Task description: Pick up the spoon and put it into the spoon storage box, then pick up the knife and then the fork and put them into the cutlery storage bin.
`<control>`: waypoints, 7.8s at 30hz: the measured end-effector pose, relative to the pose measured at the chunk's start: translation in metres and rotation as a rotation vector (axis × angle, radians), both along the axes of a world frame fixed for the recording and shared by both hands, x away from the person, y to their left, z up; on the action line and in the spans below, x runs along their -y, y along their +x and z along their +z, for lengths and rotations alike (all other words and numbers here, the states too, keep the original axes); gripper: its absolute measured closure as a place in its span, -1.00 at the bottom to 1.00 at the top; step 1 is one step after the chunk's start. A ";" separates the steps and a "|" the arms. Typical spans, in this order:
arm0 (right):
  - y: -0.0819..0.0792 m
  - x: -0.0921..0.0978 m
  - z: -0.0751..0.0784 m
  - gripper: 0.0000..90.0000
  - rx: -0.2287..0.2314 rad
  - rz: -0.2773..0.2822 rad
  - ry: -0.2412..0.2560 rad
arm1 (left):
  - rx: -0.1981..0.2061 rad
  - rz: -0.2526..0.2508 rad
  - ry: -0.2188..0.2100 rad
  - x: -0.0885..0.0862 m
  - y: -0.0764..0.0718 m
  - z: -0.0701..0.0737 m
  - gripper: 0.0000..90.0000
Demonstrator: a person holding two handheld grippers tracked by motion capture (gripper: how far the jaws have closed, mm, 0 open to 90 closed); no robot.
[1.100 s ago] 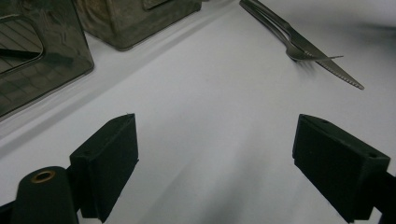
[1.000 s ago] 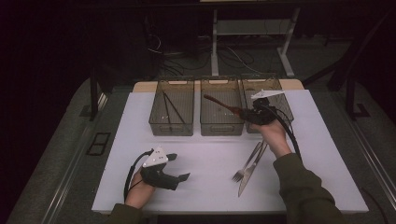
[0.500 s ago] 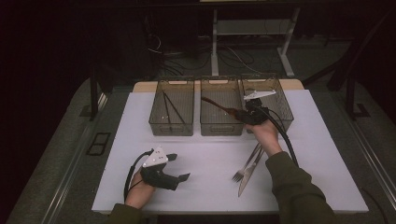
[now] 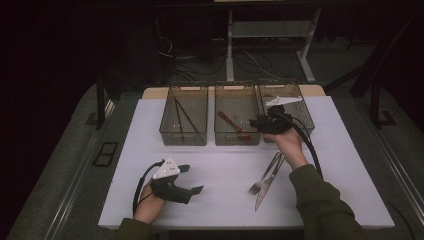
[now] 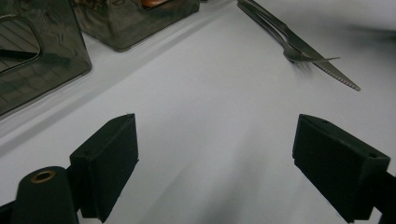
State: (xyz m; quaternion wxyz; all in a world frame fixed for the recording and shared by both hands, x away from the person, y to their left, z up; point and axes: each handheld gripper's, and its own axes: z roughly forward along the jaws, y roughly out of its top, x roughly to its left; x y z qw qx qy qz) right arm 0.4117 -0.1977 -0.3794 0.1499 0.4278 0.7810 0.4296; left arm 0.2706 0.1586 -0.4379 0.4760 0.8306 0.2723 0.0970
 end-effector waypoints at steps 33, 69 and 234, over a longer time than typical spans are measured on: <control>-0.071 0.074 -0.006 0.33 -0.011 0.118 -0.027 | 0.001 0.004 0.004 0.001 0.000 0.000 -0.70; -0.055 0.071 -0.057 0.97 -0.129 0.135 -0.201 | 0.000 -0.002 0.015 0.001 0.000 0.000 -0.70; -0.105 0.067 -0.017 0.76 -0.267 0.738 -0.552 | -0.003 -0.014 0.012 0.003 -0.001 -0.001 -0.70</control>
